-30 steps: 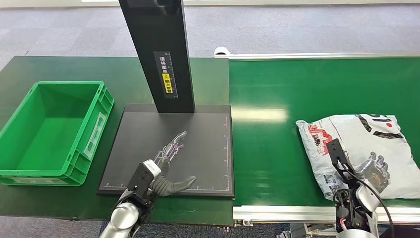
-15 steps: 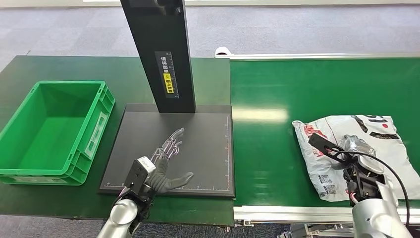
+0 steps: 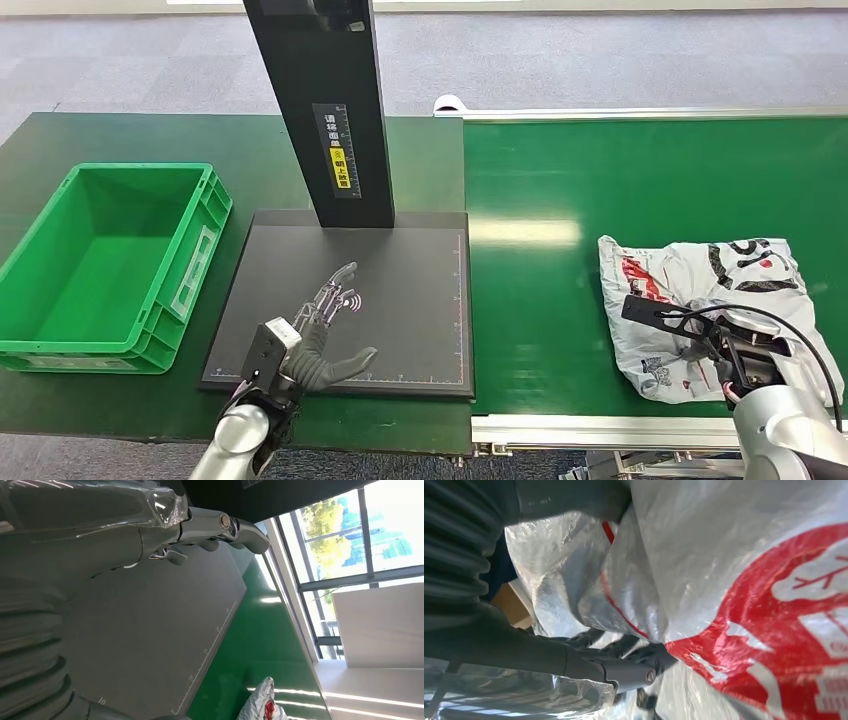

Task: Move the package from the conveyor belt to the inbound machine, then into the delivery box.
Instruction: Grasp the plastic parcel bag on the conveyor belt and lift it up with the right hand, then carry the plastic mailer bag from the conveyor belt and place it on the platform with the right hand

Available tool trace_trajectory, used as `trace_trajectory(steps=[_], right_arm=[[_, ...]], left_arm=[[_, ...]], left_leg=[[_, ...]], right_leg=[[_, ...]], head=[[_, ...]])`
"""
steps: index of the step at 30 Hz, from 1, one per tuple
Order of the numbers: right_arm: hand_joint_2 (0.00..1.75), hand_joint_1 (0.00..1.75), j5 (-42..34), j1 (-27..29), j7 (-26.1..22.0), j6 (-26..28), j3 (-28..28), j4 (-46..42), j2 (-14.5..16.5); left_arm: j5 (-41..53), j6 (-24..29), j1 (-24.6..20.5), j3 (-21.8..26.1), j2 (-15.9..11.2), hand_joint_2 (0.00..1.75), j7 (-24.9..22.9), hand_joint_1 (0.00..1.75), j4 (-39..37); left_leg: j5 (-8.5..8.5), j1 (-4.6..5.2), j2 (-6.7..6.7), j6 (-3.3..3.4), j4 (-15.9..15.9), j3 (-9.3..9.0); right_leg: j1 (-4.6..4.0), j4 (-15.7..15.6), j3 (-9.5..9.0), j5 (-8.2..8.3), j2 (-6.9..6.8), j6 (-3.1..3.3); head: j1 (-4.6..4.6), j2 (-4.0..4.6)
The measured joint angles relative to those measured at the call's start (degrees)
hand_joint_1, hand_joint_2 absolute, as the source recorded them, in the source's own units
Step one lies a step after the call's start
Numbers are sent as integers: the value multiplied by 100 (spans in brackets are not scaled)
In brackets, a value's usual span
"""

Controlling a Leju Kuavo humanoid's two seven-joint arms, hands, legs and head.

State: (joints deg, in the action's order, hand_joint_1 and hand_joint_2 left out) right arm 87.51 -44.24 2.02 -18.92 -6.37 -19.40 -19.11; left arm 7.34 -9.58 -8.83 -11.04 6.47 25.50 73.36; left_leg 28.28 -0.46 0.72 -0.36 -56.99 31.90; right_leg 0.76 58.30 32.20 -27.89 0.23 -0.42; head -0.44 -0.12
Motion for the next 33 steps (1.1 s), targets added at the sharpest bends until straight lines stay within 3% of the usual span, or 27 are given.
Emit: trace_trajectory(steps=[11,19,24,29,33], right_arm=[[175,175,-271,-251,-956,833,327,22,37],[175,175,-1009,-339,-1689,2069,551,-370,250],[175,175,-1784,-212,-1958,2964,1056,-1358,379],[175,175,-2495,195,-2231,4402,1663,-2897,405],[175,175,-3240,584,-2648,4736,2060,-4168,473]], left_arm=[[-105,101,192,34,-169,175,119,0,177],[-148,88,398,99,-242,175,541,0,660],[-2,152,417,100,-263,175,626,0,862],[452,782,411,110,-272,175,890,0,1163],[372,1220,371,146,-273,175,1029,0,1548]], left_leg=[[0,-1,0,0,1,3],[0,0,-2,0,1,4],[-1,-1,-3,-1,1,3],[-1,-2,-3,-2,1,3],[-1,-2,-5,-2,3,5]], right_leg=[[-1,2,1,0,1,0],[-1,3,2,0,1,0],[-1,3,4,0,2,0],[-2,3,5,-1,2,0],[-2,3,5,-1,4,1]], head=[[-1,0],[-1,-1],[-1,-1],[-1,-1],[0,0]])
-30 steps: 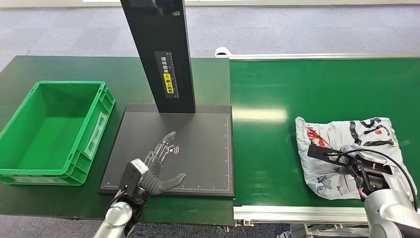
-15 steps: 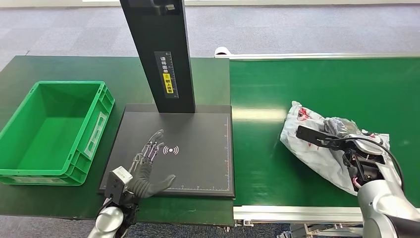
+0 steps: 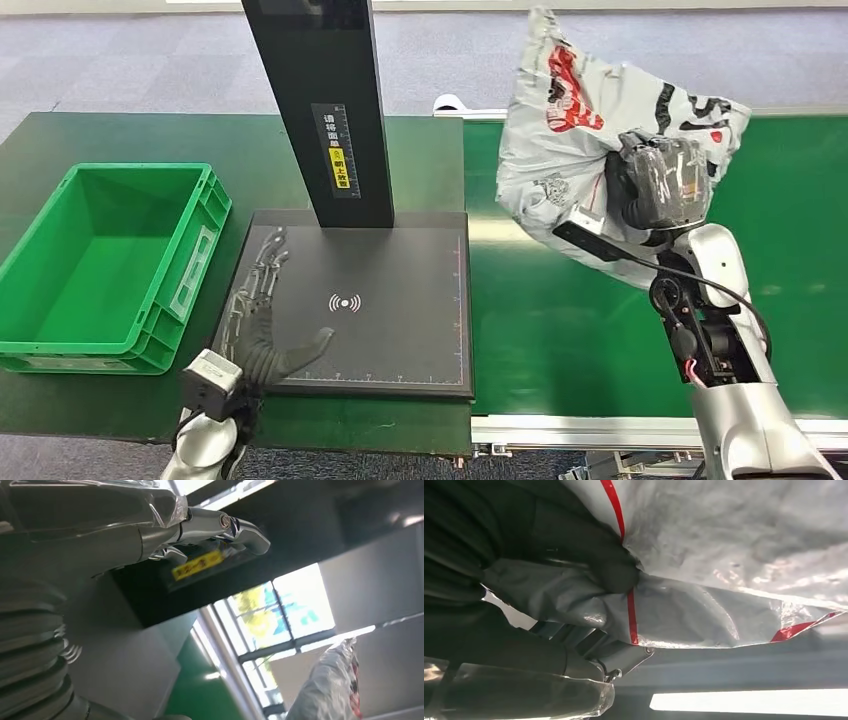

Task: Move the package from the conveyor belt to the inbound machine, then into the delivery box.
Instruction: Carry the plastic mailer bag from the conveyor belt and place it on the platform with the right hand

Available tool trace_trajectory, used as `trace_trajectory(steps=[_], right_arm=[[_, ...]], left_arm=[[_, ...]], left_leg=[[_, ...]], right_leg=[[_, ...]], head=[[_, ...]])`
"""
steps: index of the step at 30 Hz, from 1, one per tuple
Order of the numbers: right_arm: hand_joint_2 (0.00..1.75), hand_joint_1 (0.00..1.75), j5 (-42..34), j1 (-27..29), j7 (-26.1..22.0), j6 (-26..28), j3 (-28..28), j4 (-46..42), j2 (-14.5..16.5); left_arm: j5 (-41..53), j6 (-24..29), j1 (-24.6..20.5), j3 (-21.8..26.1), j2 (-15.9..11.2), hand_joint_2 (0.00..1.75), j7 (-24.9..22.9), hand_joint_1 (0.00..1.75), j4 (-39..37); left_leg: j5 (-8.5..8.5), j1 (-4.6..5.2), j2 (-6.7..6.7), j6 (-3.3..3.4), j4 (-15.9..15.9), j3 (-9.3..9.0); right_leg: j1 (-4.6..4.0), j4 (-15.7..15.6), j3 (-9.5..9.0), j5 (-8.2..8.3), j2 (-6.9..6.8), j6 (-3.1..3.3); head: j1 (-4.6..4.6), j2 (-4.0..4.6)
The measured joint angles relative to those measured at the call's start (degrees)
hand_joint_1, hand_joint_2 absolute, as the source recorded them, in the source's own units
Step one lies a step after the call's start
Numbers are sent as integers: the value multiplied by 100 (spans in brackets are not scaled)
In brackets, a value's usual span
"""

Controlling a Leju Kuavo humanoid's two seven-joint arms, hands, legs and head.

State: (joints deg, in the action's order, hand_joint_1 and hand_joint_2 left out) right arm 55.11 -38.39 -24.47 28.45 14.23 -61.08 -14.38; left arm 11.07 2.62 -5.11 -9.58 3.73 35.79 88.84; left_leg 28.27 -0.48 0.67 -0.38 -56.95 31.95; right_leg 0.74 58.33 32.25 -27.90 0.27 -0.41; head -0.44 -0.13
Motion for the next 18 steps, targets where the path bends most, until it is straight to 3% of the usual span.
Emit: trace_trajectory(steps=[4,9,18], right_arm=[[175,175,158,251,-311,62,564,-713,225],[175,175,679,422,-375,289,1534,-874,559],[175,175,1373,201,162,-57,3068,110,1155]], left_arm=[[-326,256,-51,93,1,175,74,0,239],[-645,446,-85,182,21,175,123,0,317],[-991,388,-430,241,101,175,113,0,70]], left_leg=[[-1,-2,-4,-1,1,-4],[-3,-4,-4,-4,1,-6],[-4,-4,-3,-4,1,-5]], right_leg=[[-2,0,-1,0,4,1],[-4,1,-2,0,3,1],[-4,1,-2,1,3,1]], head=[[1,0],[0,0],[1,-1]])
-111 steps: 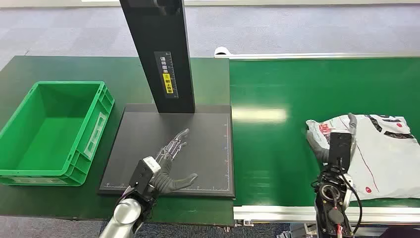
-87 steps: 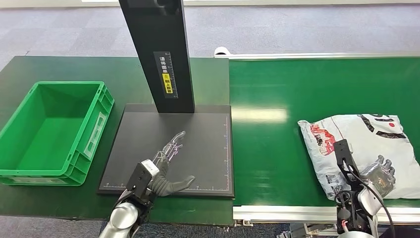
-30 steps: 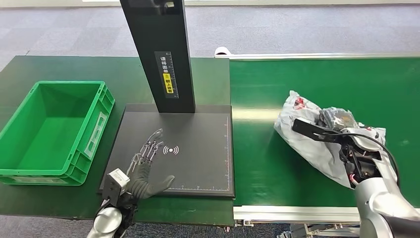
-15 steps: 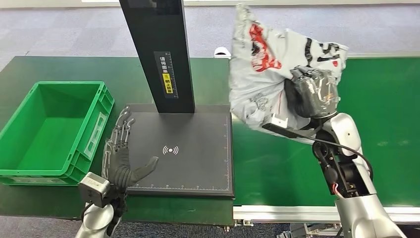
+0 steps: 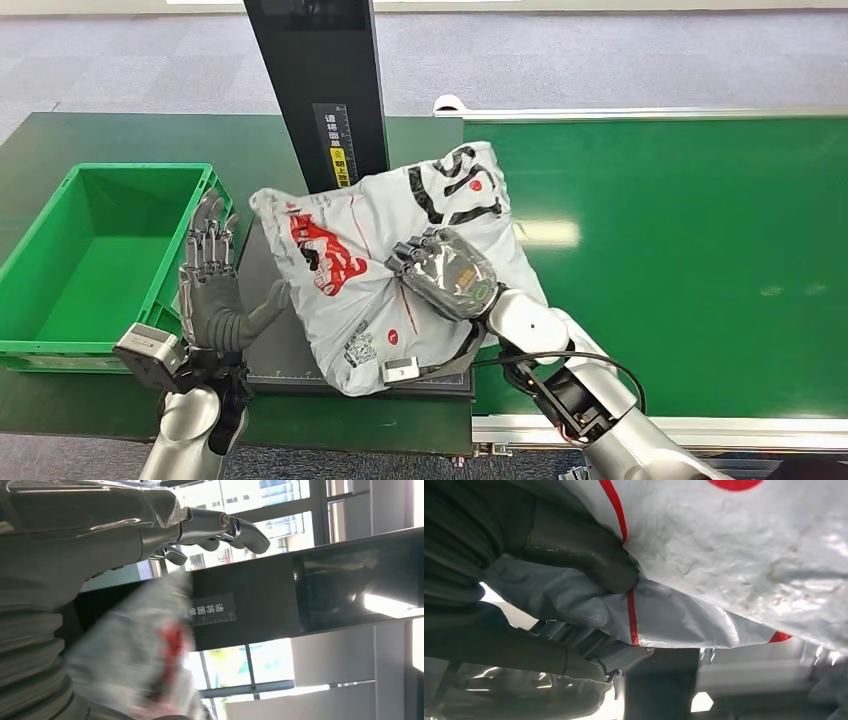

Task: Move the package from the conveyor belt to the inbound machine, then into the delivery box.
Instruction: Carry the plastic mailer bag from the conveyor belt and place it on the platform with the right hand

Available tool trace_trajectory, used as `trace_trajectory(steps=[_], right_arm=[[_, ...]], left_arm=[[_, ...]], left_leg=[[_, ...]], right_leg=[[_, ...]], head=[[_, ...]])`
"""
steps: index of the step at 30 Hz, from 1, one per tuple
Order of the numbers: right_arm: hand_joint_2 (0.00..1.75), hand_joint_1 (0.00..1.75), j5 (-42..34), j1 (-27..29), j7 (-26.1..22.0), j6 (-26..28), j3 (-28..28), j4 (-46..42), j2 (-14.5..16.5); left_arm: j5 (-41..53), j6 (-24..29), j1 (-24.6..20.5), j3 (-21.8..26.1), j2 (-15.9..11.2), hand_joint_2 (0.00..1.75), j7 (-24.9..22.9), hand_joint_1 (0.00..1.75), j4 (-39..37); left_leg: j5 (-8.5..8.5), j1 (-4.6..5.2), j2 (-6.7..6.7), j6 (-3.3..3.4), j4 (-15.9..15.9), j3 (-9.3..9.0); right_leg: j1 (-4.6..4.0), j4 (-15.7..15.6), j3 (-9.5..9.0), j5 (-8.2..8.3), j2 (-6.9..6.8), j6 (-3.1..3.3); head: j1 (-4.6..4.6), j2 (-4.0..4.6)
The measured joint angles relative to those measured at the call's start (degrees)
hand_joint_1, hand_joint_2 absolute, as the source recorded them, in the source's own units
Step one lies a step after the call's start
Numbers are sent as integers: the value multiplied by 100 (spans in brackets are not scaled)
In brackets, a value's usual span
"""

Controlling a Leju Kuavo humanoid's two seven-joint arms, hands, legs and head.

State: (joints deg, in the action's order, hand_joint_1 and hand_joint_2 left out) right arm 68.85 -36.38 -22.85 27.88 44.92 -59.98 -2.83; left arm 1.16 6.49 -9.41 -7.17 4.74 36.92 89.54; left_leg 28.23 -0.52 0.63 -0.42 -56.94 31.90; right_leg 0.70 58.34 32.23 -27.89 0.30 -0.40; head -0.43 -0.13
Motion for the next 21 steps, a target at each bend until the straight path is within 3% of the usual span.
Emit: trace_trajectory(steps=[5,8,12,16,18,20,21], right_arm=[[175,175,173,-282,177,-592,602,1243,446],[175,175,133,-429,206,-658,790,1898,687],[175,175,39,-566,271,-582,885,2529,911],[175,174,14,-648,344,3,921,2940,1027],[175,120,-46,-668,269,411,922,3065,1065],[175,47,-106,-675,164,786,907,3164,1107],[175,32,-130,-676,120,932,890,3200,1130]], left_arm=[[-86,-124,-260,-44,63,175,-4,0,-254],[-133,-171,-358,-90,76,175,-10,0,-402],[-190,-230,-447,-166,79,175,-15,0,-605],[-216,-258,-535,-250,85,175,-5,0,-775],[-239,-281,-570,-288,97,175,-3,0,-848],[-280,-327,-603,-320,111,175,-7,0,-936],[-297,-354,-620,-343,118,175,-9,0,-988]], left_leg=[[-1,0,0,-1,0,-2],[-1,0,0,-1,0,-2],[-1,0,0,-1,-1,-1],[-1,0,0,-1,-1,-1],[-1,0,0,-1,-2,-2],[-1,0,0,-1,-2,-3],[-1,0,0,-1,-2,-3]], right_leg=[[0,1,0,1,0,0],[0,1,1,0,0,0],[0,0,3,0,0,0],[0,0,3,0,0,0],[0,0,2,1,1,0],[0,0,3,1,1,0],[0,0,3,1,1,0]], head=[[1,0],[0,0],[1,0],[1,0],[1,0],[1,0],[1,0]])
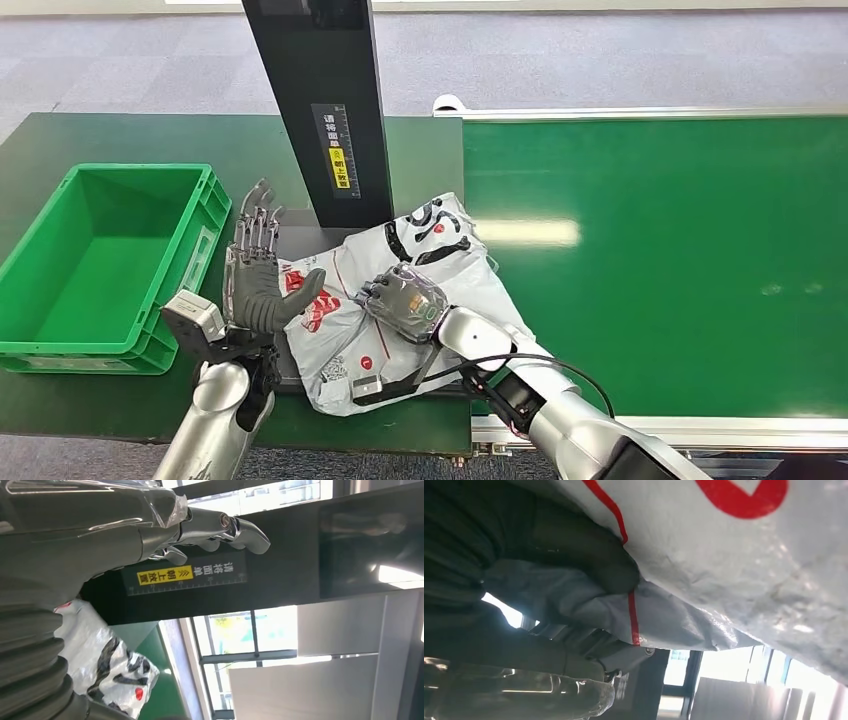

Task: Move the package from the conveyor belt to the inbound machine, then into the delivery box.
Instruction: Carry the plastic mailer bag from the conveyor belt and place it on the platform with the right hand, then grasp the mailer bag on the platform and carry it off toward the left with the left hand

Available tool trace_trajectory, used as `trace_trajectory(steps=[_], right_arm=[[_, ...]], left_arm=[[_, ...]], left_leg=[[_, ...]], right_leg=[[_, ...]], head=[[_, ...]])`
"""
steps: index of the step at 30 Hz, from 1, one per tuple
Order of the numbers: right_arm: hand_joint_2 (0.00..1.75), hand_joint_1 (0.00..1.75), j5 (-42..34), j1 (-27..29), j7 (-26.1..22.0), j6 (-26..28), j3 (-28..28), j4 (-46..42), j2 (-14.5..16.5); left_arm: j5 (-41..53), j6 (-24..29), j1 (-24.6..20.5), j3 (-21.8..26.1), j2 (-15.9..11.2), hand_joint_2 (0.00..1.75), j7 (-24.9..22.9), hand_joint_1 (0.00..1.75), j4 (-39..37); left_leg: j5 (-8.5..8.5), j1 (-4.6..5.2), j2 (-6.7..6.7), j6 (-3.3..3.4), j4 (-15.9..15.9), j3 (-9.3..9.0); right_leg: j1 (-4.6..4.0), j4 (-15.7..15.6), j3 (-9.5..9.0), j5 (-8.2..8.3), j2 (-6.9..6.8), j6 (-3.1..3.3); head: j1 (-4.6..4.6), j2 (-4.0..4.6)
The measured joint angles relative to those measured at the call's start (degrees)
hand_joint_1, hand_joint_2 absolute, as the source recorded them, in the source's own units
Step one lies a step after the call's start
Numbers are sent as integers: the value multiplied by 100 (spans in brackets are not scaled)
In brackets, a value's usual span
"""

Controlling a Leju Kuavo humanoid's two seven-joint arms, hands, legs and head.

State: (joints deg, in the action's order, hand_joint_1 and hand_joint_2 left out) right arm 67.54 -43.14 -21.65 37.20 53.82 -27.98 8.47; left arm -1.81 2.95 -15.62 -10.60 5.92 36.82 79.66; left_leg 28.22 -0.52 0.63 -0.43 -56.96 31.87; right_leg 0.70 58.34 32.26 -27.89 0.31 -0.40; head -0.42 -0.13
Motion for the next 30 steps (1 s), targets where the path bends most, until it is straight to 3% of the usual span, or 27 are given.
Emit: trace_trajectory(steps=[8,19,25,30], right_arm=[[175,1,-418,45,-401,251,-490,23,104],[175,0,-2271,239,-1565,264,-1747,-96,142],[175,0,-4218,667,-1788,178,-2432,-1167,28],[175,0,-5161,1151,-1732,-185,-3005,-2424,-116]], left_arm=[[-33,-83,-64,-146,55,175,19,0,-388],[-111,-92,-25,-179,64,175,20,0,-582],[-113,-81,125,-169,62,175,-110,0,-530],[-6,-110,203,-175,54,175,-276,0,-483]], left_leg=[[0,0,0,0,0,1],[0,0,0,0,0,2],[1,0,1,0,0,5],[1,1,2,1,0,4]], right_leg=[[0,0,0,0,0,0],[0,0,0,0,0,0],[0,0,2,-1,-1,0],[1,-2,2,-1,-1,0]], head=[[0,0],[0,0],[1,0],[0,0]])
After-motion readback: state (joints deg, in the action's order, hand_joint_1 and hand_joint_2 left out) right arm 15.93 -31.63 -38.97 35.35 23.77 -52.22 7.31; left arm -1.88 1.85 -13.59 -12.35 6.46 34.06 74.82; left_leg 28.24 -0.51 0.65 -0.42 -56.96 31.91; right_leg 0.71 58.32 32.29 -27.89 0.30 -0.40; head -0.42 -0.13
